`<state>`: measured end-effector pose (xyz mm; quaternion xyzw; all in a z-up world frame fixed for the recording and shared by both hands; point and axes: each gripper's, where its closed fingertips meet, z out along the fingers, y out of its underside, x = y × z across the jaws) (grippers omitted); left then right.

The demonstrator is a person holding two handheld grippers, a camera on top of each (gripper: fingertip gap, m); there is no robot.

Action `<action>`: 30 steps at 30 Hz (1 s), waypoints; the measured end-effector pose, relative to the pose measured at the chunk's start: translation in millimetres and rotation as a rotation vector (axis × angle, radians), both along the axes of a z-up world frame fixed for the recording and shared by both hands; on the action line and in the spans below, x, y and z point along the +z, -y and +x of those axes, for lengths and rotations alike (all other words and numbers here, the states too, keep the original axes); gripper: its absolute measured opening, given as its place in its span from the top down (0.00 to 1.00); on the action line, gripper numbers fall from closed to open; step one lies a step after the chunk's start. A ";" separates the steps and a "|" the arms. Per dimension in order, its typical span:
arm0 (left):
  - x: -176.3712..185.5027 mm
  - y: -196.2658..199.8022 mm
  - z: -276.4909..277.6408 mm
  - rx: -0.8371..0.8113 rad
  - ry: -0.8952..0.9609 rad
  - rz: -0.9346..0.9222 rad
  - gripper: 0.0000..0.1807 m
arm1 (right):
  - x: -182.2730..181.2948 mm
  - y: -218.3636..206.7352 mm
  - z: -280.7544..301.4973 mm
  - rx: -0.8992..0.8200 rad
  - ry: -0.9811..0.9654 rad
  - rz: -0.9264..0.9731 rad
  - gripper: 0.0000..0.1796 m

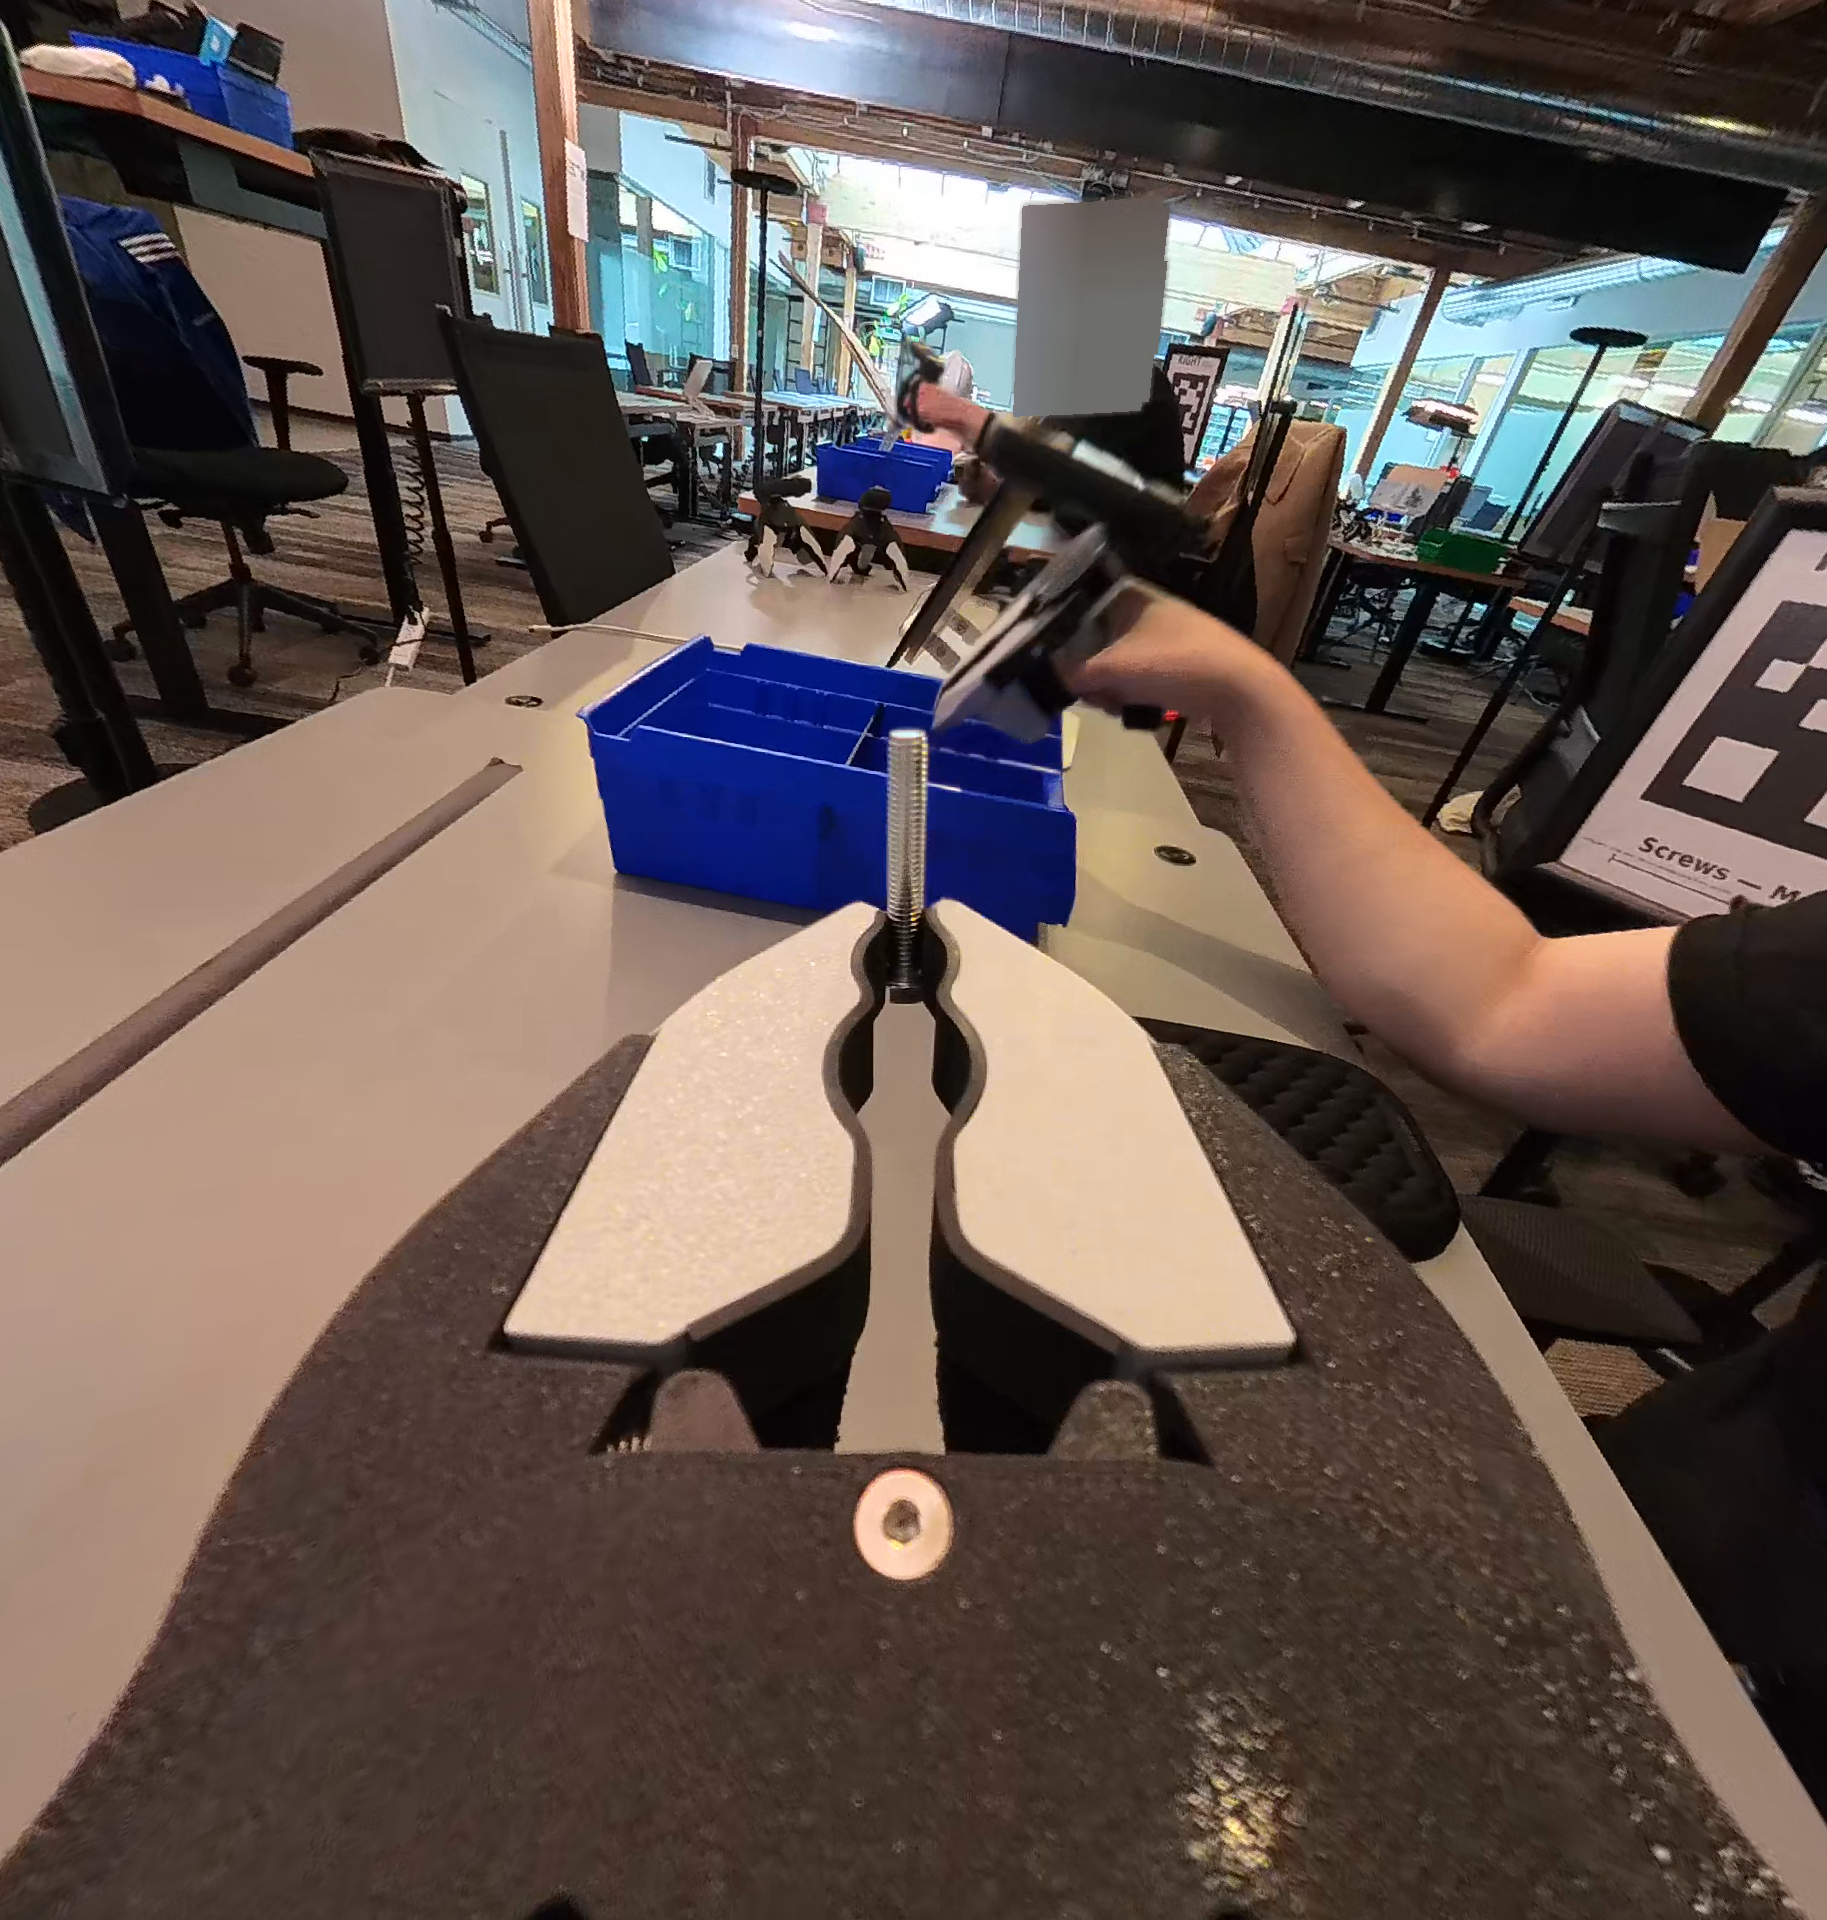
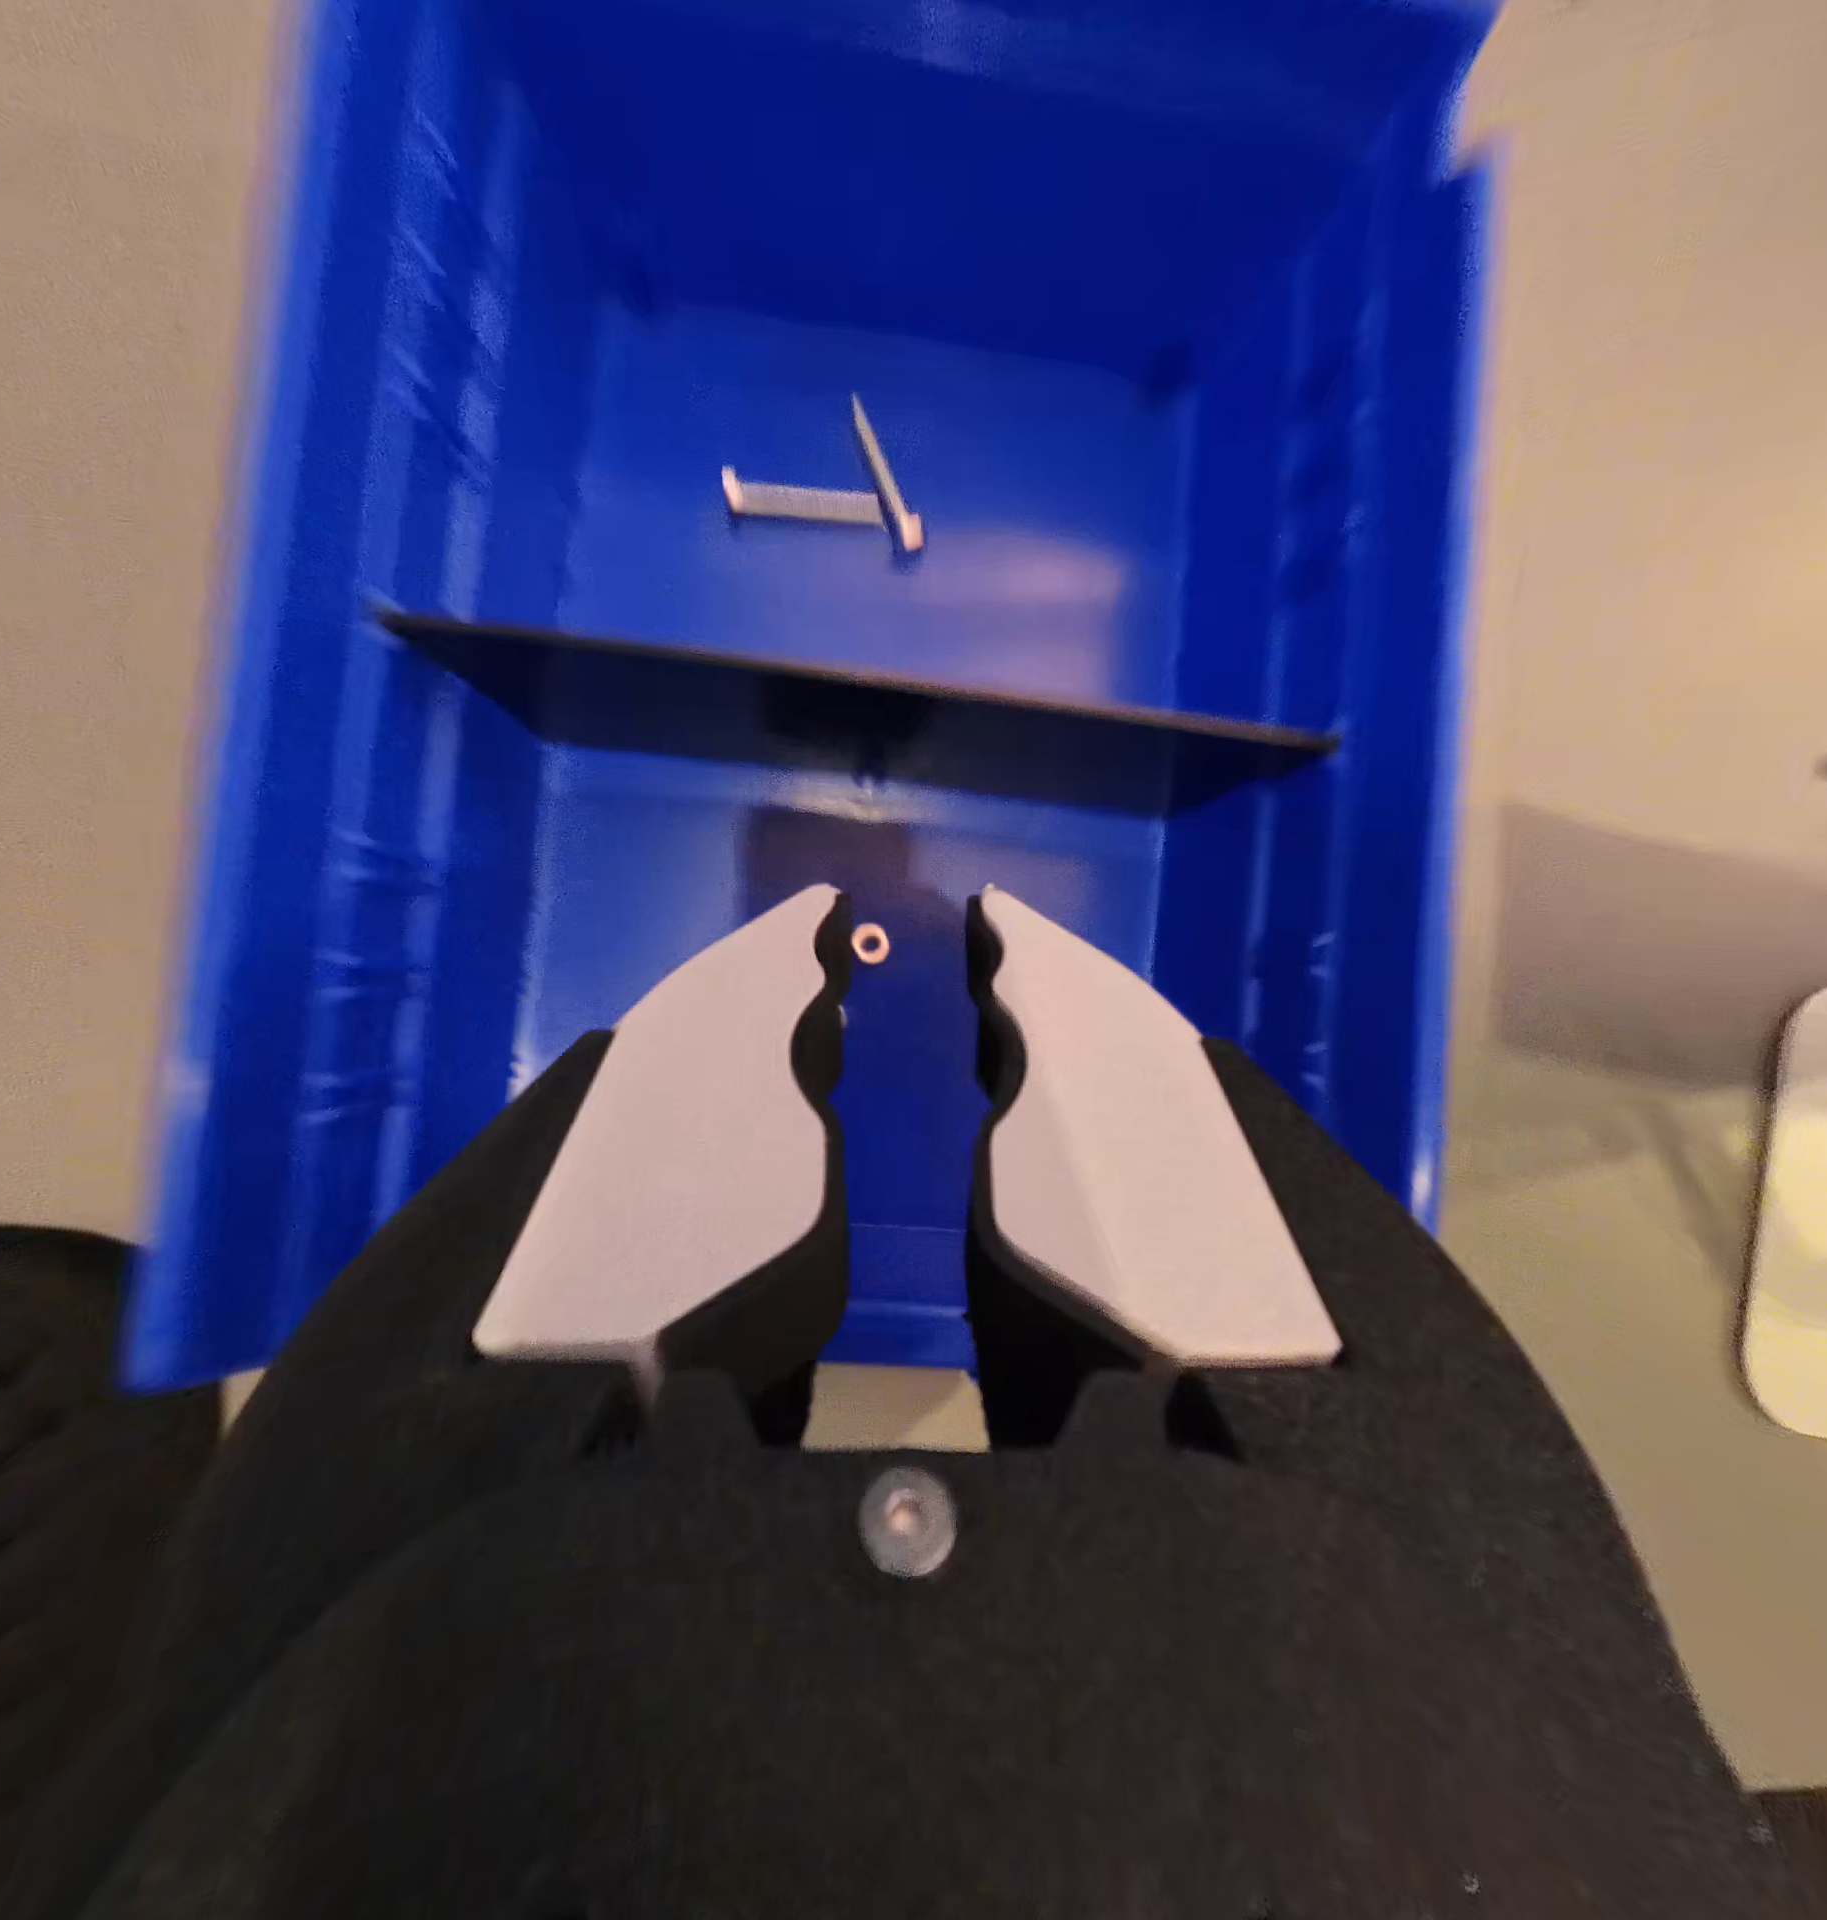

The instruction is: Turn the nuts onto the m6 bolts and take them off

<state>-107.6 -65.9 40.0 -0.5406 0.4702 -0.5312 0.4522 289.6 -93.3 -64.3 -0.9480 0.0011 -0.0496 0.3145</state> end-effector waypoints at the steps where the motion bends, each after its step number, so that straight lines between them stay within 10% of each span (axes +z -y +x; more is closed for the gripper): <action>1: 0.9 -1.3 -1.2 0.007 0.003 0.001 0.97 | 26.5 -1.5 -8.6 0.012 0.011 0.076 0.88; 10: 7.9 -12.6 -12.4 0.064 0.048 -0.015 0.97 | 184.8 -18.6 -232.3 0.710 -0.182 0.508 0.84; 18: 9.4 -13.9 -24.3 0.073 0.083 -0.033 0.97 | 199.4 -32.0 -397.5 1.210 -0.553 0.652 0.88; 30: 16.9 -14.9 -29.9 0.066 0.107 -0.037 0.97 | 142.9 -46.6 -442.7 1.334 -0.716 0.534 0.89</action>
